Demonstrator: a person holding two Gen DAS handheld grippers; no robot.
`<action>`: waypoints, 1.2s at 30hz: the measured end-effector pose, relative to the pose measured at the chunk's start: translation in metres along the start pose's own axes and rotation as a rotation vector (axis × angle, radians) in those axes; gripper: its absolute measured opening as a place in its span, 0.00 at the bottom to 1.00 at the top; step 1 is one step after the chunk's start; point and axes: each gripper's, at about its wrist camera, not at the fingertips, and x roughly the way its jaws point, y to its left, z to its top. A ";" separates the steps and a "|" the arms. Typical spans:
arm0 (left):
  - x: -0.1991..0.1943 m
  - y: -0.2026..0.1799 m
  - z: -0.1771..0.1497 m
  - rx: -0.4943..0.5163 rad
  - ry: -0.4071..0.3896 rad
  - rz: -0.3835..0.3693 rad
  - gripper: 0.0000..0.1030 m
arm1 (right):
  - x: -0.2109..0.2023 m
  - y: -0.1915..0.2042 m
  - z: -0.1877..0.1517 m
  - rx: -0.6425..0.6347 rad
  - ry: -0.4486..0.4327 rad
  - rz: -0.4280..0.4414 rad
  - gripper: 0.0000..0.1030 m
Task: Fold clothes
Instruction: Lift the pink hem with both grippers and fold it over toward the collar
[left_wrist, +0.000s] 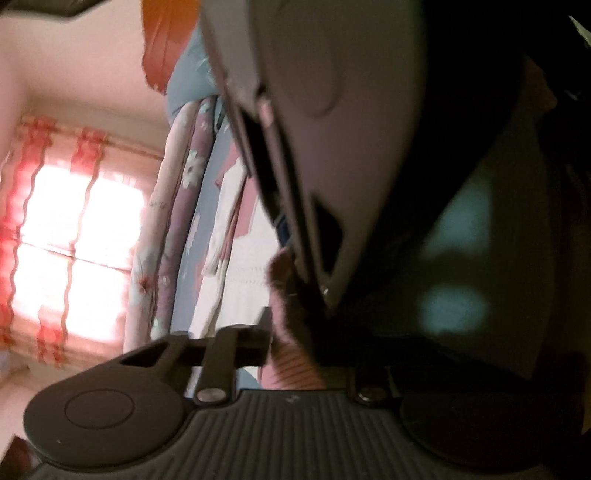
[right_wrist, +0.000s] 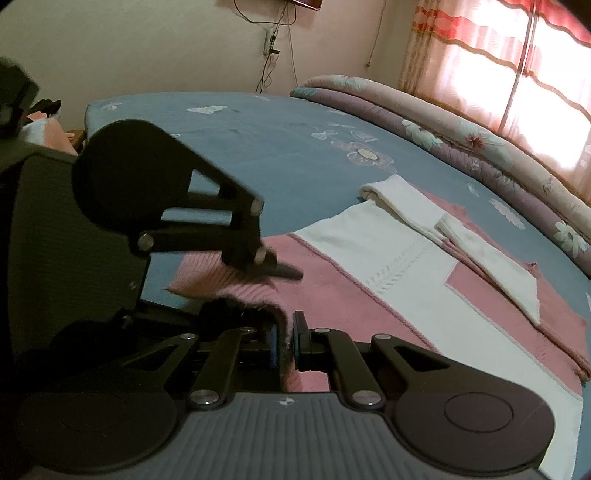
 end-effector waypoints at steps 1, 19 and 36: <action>0.000 0.002 0.001 -0.023 0.003 -0.009 0.09 | 0.000 0.001 0.000 0.002 -0.002 -0.003 0.17; 0.000 0.045 0.003 -0.284 -0.004 -0.074 0.08 | -0.103 -0.078 -0.090 -0.036 0.156 -0.434 0.69; 0.006 0.069 0.004 -0.355 -0.003 -0.060 0.08 | -0.055 -0.042 -0.112 -0.114 0.196 -0.520 0.73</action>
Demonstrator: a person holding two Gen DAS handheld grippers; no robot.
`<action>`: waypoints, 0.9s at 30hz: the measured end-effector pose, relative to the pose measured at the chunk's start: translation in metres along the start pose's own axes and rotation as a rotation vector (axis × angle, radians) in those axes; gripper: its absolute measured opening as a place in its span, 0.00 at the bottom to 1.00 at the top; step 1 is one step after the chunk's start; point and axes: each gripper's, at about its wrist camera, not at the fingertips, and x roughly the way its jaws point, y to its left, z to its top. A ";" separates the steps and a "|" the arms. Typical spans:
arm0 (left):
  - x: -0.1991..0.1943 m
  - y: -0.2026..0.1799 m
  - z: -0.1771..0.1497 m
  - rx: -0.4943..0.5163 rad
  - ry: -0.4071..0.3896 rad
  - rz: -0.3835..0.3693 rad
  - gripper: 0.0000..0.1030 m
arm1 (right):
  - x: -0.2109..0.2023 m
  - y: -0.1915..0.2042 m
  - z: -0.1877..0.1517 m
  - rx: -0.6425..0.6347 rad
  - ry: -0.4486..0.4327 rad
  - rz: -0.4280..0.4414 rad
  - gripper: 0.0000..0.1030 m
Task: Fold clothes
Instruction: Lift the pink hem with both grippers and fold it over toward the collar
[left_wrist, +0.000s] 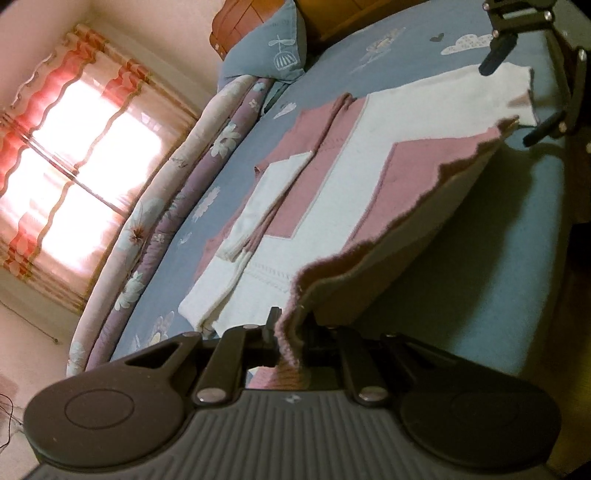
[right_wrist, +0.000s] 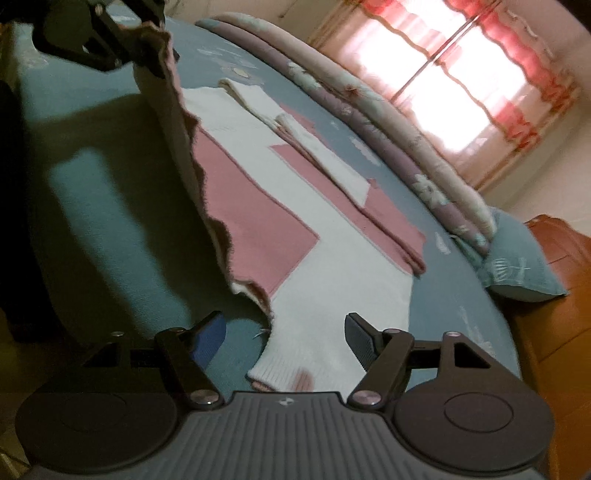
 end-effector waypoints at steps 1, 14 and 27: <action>0.001 0.001 0.001 0.000 -0.001 0.002 0.08 | 0.003 0.002 0.001 -0.002 -0.001 -0.025 0.74; 0.008 0.015 0.005 -0.064 -0.005 0.021 0.09 | 0.022 0.033 0.005 -0.023 0.011 -0.300 0.86; 0.014 0.025 0.008 -0.102 0.005 0.010 0.12 | 0.017 0.029 -0.026 -0.164 0.082 -0.332 0.86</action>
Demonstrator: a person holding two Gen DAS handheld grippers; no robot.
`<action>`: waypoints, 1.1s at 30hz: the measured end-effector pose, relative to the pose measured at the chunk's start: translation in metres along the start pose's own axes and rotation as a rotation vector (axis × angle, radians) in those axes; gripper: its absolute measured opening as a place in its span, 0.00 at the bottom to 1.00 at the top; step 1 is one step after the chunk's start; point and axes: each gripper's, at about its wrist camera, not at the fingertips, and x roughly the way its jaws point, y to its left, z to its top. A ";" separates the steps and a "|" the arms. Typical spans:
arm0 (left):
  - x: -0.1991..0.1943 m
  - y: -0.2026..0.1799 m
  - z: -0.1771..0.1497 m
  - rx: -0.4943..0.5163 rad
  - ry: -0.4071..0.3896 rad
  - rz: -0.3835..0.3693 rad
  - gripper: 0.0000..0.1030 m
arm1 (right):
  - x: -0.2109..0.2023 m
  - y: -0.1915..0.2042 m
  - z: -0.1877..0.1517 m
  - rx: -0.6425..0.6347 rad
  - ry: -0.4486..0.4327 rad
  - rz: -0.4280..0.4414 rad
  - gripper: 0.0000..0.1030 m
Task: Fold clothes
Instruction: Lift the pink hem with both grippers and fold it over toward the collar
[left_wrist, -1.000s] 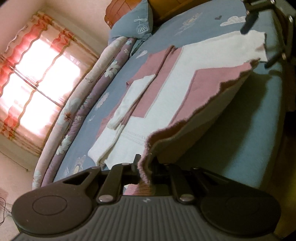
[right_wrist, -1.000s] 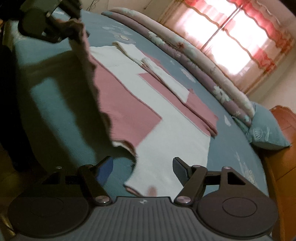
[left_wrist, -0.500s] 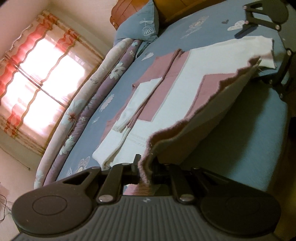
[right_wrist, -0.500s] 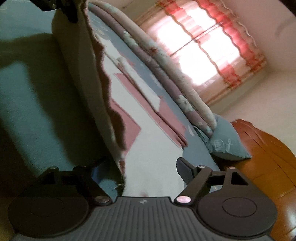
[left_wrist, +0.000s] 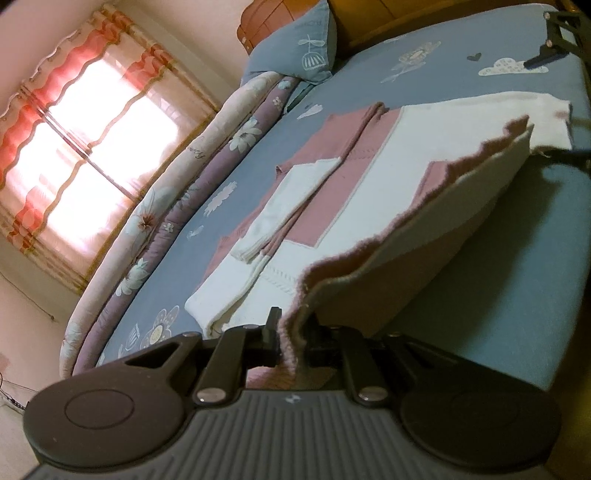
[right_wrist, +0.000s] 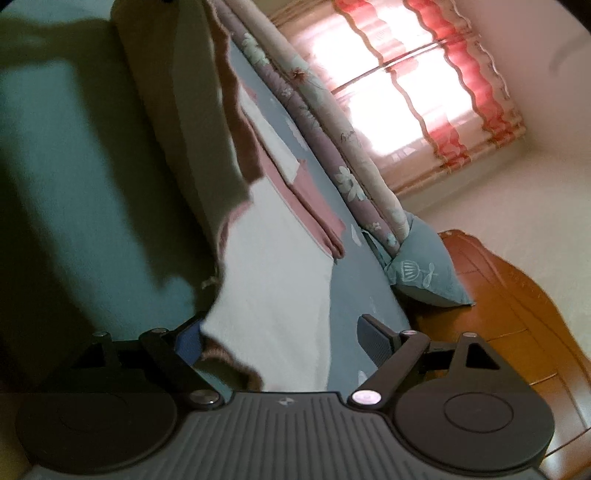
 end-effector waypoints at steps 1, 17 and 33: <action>0.000 0.000 0.000 0.001 0.001 0.000 0.12 | 0.000 0.000 -0.002 -0.015 0.002 -0.003 0.86; -0.001 0.002 -0.002 0.007 0.007 -0.003 0.13 | 0.018 -0.001 -0.004 -0.163 -0.057 0.091 0.64; -0.020 -0.013 -0.018 0.087 0.030 -0.010 0.10 | 0.031 -0.042 0.016 -0.109 0.000 0.317 0.07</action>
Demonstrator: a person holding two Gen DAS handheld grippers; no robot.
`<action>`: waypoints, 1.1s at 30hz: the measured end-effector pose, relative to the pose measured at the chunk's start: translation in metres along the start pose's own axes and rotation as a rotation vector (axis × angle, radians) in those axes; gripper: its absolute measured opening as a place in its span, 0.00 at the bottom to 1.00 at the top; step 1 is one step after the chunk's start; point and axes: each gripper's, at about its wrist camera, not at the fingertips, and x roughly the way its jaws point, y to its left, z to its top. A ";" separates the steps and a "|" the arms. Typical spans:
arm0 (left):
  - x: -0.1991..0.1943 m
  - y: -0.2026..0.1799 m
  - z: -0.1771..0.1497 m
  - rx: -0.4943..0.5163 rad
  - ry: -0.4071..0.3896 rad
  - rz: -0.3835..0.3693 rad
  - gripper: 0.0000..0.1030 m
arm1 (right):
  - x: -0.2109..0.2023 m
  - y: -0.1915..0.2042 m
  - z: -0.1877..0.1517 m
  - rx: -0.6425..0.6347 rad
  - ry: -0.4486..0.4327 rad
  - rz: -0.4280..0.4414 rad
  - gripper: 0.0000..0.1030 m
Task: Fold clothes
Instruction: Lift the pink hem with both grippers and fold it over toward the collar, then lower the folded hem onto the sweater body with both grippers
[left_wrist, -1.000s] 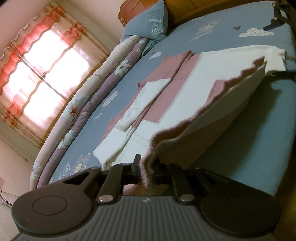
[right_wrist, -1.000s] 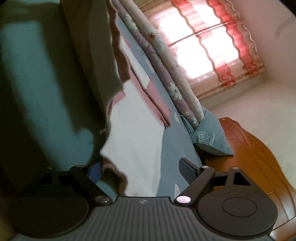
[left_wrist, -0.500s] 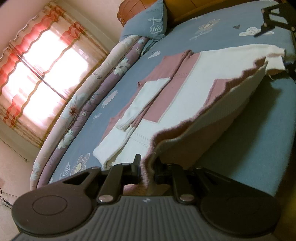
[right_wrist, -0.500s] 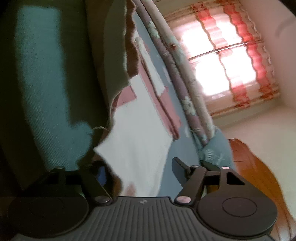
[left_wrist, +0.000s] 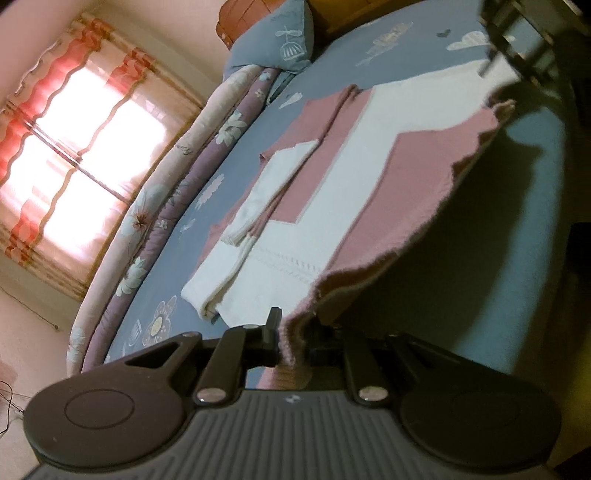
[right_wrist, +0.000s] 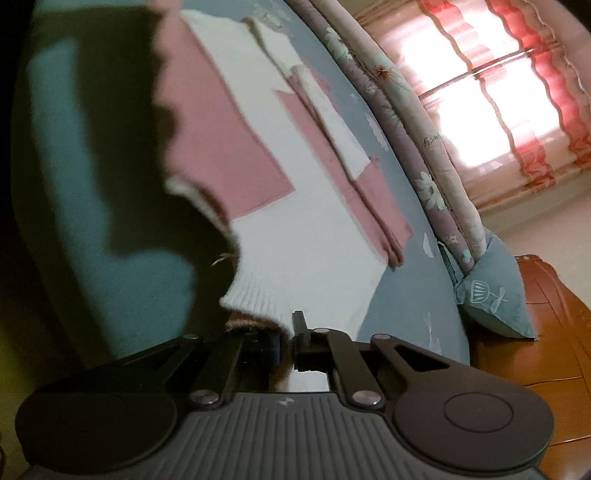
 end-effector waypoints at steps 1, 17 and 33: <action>0.000 -0.002 0.000 0.006 0.001 0.003 0.09 | 0.000 -0.006 0.003 0.004 -0.001 0.006 0.07; 0.024 0.022 0.023 0.006 0.027 0.040 0.08 | 0.018 -0.068 0.042 -0.022 -0.055 -0.021 0.07; 0.089 0.058 0.046 0.006 0.076 0.084 0.08 | 0.083 -0.102 0.060 -0.023 -0.085 -0.089 0.07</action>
